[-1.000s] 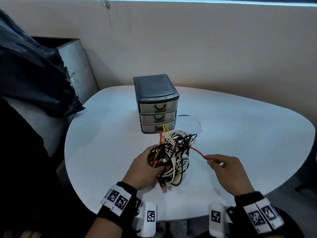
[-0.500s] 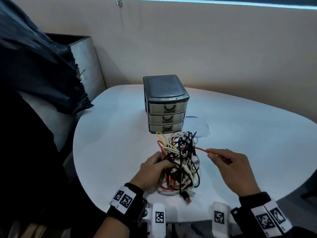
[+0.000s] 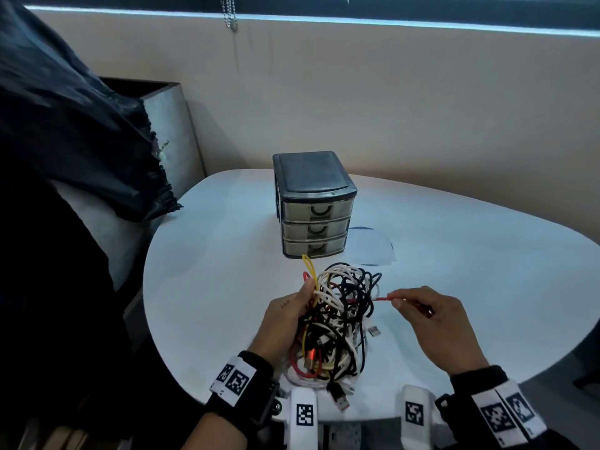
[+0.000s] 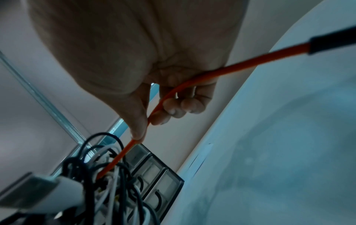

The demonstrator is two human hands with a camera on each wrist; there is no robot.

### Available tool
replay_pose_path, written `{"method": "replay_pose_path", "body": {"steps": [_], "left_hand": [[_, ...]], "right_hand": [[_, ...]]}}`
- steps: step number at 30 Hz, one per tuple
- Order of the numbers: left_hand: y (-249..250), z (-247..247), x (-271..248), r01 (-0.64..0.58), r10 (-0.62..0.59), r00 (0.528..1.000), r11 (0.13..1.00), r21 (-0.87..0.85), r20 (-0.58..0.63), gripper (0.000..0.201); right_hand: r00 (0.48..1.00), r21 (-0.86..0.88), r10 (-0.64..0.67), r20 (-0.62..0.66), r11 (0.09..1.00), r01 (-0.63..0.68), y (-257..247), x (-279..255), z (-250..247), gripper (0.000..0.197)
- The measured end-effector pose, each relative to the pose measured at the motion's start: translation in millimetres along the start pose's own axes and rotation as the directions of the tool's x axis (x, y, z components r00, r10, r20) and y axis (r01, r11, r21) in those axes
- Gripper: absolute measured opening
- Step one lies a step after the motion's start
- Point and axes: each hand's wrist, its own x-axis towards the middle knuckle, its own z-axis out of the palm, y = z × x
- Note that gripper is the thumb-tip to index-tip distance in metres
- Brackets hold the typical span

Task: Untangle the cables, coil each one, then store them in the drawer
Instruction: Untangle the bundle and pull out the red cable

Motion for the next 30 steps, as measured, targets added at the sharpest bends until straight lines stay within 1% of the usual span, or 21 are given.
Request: {"method": "replay_pose_path", "body": {"steps": [1,4,6,8,11,13,15,16,18,19,20,23,25,26,27,28,29,30], "left_hand": [[1,0,1,-0.011,0.011,1.0,1.0,-0.007,-0.026,0.065],[2,5,1,-0.03,0.03,0.998,0.999,0.012,-0.058,0.053],[1,6,0,-0.032,0.033,0.997,0.999,0.019,-0.07,0.054],[1,5,-1,-0.014,0.014,0.999,1.0,0.014,-0.038,0.06],[-1,-2,-2,0.017,-0.015,0.998,1.0,-0.024,0.064,0.067],[-2,-4,-2,0.008,-0.009,0.999,1.0,0.013,0.046,0.056],[-3,-2,-2,0.0,0.0,1.0,0.998,0.055,-0.001,0.054],[-2,-1,-3,-0.002,0.002,1.0,0.998,0.062,-0.01,0.061],[-4,-2,-1,-0.013,0.015,1.0,0.995,0.094,-0.018,0.092],[-4,-2,-2,-0.013,0.017,1.0,0.993,0.12,-0.026,0.105],[-3,-4,-2,-0.014,0.018,0.999,0.99,0.141,-0.031,0.109],[1,-7,-2,-0.015,0.024,0.998,0.988,0.156,-0.056,0.1],[0,-9,0,0.002,0.008,0.997,0.991,0.135,-0.073,0.1],[-1,-9,1,0.009,0.001,0.997,0.992,0.122,-0.083,0.1],[-1,-8,0,0.015,-0.006,0.996,0.995,0.095,-0.094,0.095],[-1,-5,-1,0.025,-0.02,0.995,0.998,0.05,-0.099,0.086],[-1,-2,-1,0.028,-0.029,0.995,1.0,-0.004,-0.101,0.076],[0,1,-2,0.016,-0.02,0.995,0.999,-0.039,-0.099,0.063]], "right_hand": [[1.0,-0.003,-0.009,0.003,1.0,0.009,-1,0,0,0.021],[0.999,0.004,-0.034,-0.026,0.999,0.034,-3,-1,5,0.021],[0.998,0.012,-0.018,-0.055,1.0,0.018,-2,-3,9,0.021],[0.996,0.032,0.043,-0.073,0.999,-0.041,0,-4,12,0.019],[0.987,0.081,0.145,-0.074,0.987,-0.139,8,-6,12,0.016],[0.982,0.086,0.182,-0.045,0.98,-0.178,10,-9,12,0.016],[0.98,0.102,0.201,-0.014,0.975,-0.198,7,-12,15,0.016],[0.978,0.118,0.209,-0.009,0.971,-0.206,4,-13,17,0.016],[0.976,0.153,0.216,-0.012,0.965,-0.212,0,-14,22,0.016],[0.976,0.165,0.22,-0.007,0.962,-0.215,-3,-14,26,0.017],[0.975,0.169,0.223,0.004,0.961,-0.221,-6,-15,31,0.018],[0.971,0.166,0.234,0.049,0.957,-0.239,-11,-18,44,0.021],[0.969,0.168,0.241,0.049,0.955,-0.246,-12,-18,46,0.023],[0.973,0.151,0.23,0.016,0.962,-0.23,-10,-18,46,0.023],[0.98,0.092,0.192,-0.049,0.978,-0.187,-10,-18,45,0.02],[0.984,-0.017,0.12,-0.129,0.992,-0.123,-12,-19,45,0.014],[0.982,-0.135,0.0,-0.191,0.991,-0.026,-19,-21,46,0.008],[0.966,-0.24,-0.15,-0.209,0.966,0.098,-27,-23,48,0.008]]}}
